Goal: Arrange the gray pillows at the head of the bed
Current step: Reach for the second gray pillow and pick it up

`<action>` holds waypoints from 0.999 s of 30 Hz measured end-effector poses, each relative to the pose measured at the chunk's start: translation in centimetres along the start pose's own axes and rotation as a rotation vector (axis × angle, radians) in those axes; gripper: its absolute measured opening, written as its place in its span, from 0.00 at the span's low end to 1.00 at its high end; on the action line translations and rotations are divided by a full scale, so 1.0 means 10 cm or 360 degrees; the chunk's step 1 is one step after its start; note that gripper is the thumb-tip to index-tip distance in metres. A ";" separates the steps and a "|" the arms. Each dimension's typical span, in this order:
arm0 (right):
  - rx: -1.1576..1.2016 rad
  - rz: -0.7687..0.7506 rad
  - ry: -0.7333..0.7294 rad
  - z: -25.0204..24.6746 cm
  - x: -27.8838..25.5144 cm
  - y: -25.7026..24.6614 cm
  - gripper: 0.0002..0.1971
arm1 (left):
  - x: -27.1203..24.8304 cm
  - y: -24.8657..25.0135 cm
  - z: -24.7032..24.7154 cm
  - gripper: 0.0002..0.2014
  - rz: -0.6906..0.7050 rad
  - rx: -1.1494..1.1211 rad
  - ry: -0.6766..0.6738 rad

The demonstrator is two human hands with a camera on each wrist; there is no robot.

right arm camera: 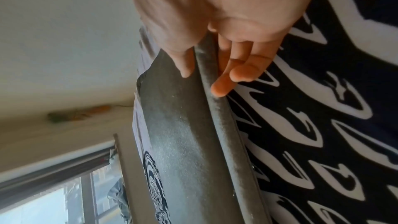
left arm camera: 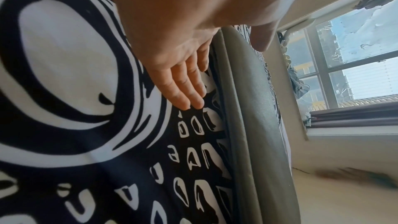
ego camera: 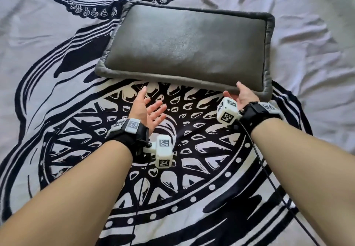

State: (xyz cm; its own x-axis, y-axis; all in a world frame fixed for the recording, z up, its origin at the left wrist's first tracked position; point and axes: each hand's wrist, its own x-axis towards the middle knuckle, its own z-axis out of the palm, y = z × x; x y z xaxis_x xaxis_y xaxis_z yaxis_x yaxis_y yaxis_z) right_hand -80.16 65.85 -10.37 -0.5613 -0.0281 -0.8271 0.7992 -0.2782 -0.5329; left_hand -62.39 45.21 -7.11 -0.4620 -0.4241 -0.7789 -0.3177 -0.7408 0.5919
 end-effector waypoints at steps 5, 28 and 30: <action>-0.0012 -0.0058 -0.0030 0.06 -0.16 -0.02 0.08 | -0.08 0.04 -0.13 0.36 0.0007 -0.0009 0.0002; -0.0508 0.1344 -0.0134 -0.10 -3.02 2.86 0.23 | -0.58 -0.26 -2.37 0.42 -0.0084 0.0669 0.0892; -0.0561 0.1244 -0.0188 0.02 -2.92 2.70 0.22 | -0.70 -0.17 -2.33 0.36 -0.0125 0.0698 0.0829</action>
State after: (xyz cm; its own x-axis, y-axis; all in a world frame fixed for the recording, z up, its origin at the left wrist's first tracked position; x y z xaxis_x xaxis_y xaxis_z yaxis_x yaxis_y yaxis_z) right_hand -42.21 58.97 -0.55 0.1738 -0.1922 -0.9658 0.9743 0.1763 0.1403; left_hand -39.34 37.28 -7.51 0.0001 -0.6545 -0.7561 -0.6909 -0.5467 0.4731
